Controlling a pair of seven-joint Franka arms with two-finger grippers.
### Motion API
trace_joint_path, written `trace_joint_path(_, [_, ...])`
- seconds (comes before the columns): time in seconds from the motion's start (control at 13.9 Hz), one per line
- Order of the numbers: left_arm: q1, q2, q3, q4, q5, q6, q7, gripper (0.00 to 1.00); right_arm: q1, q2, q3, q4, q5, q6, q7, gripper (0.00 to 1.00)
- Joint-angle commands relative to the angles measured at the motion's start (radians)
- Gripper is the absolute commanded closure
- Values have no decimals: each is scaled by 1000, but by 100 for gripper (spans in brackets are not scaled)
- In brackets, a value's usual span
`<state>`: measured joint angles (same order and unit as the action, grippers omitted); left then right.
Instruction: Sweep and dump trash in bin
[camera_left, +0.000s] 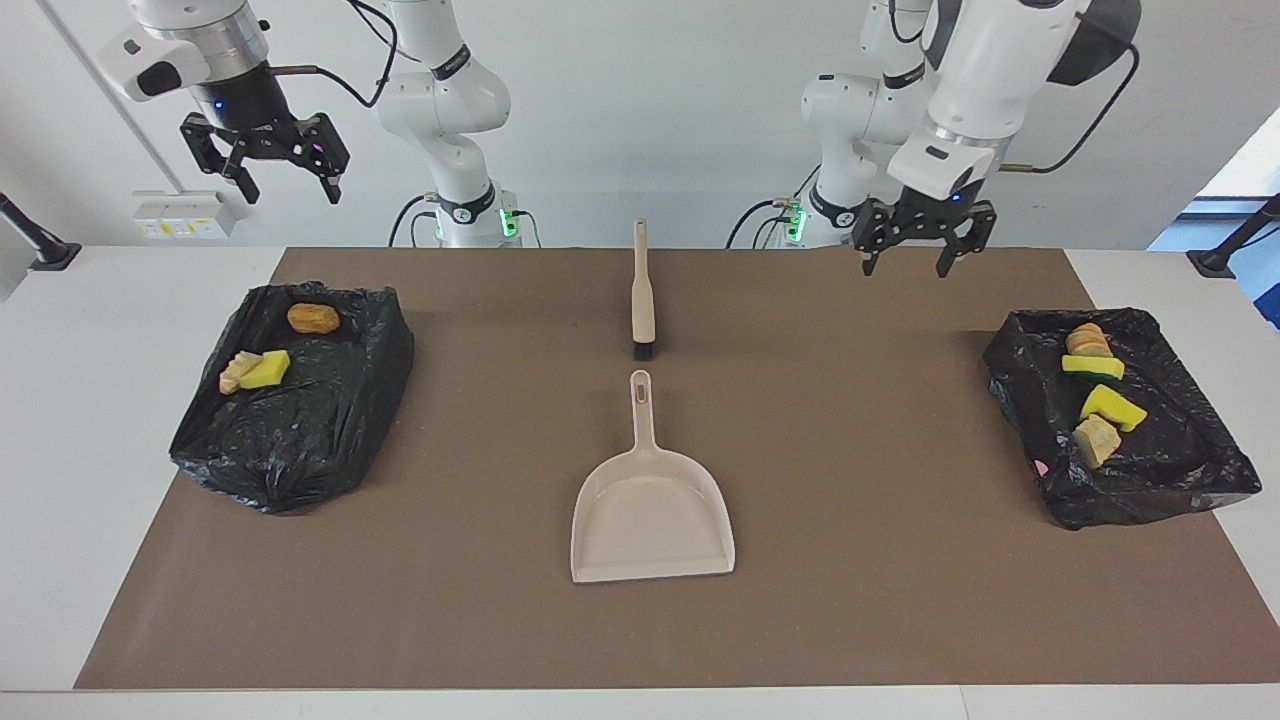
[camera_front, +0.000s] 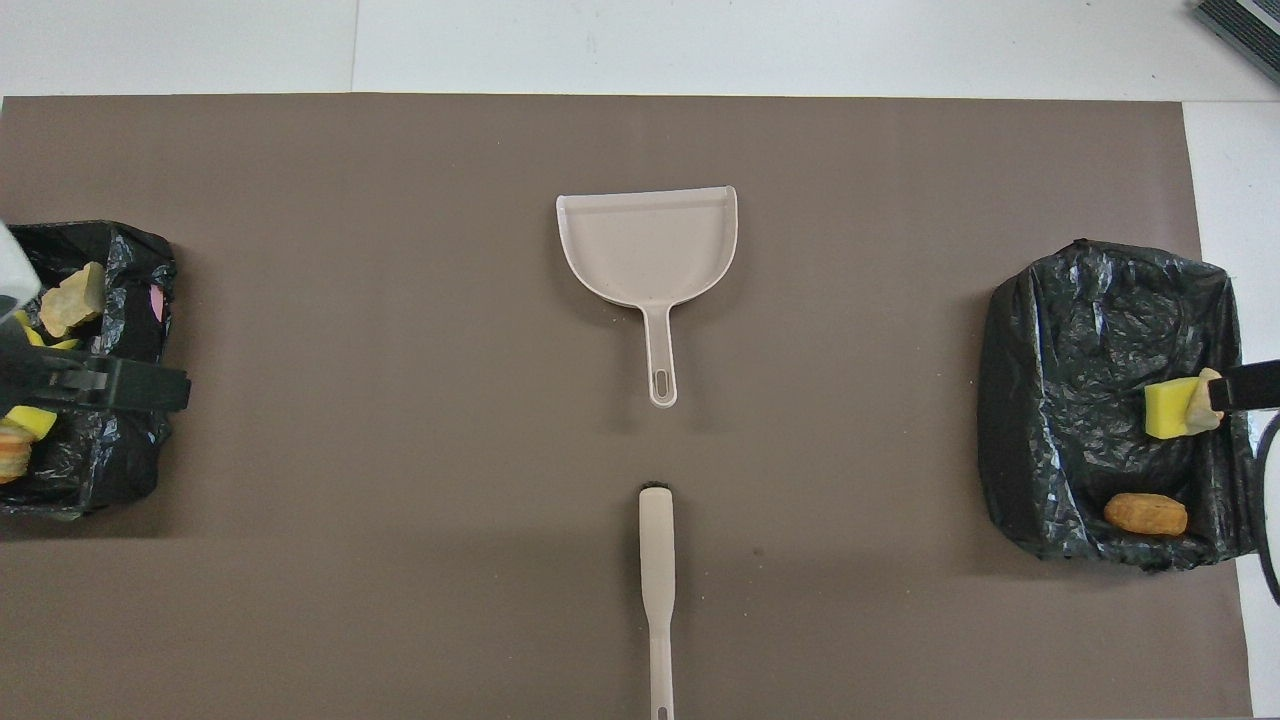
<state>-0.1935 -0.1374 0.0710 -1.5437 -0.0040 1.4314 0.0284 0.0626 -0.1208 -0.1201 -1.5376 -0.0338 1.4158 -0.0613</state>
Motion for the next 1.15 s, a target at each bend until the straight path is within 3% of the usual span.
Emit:
trace_joint_path(0.0, [45,111,-5,184,-25,-109,39,0,-17,-14,10,-19,-21,12,-26,0])
trace_joint_path(0.14, [58,156,-10,262,-27,-149,44,0,-18,-14,11,-21,-20,11,-26,0])
trace_joint_path(0.36, [60,139,3,255,-39,-157,109,0,-18,-14,11,-21,-20,9,-25,0])
trace_joint_path(0.72, [59,7,15,59,-34,-103,145,0,-20,-14,10,-21,-20,9,-25,0])
trace_joint_path(1.08, [55,5,15,54,-33,-78,142,0,-24,-16,10,-21,-20,8,-25,0])
